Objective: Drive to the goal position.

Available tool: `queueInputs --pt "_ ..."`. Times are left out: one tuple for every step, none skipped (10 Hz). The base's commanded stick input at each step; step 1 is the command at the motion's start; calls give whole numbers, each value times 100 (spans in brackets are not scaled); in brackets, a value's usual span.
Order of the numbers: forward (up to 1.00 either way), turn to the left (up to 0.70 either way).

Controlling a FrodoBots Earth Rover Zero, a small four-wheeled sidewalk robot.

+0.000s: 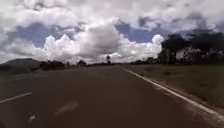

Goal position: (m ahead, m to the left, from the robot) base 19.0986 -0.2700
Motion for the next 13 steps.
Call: queueInputs --pt "100 -33" --pt "100 -18" --pt "100 -3" --pt "100 -2" --pt "100 -1" --pt "100 -1" --pt "100 0" --pt "100 0" --pt "100 0" --pt "100 0" --pt "100 0" --pt "100 0" --pt "100 0"
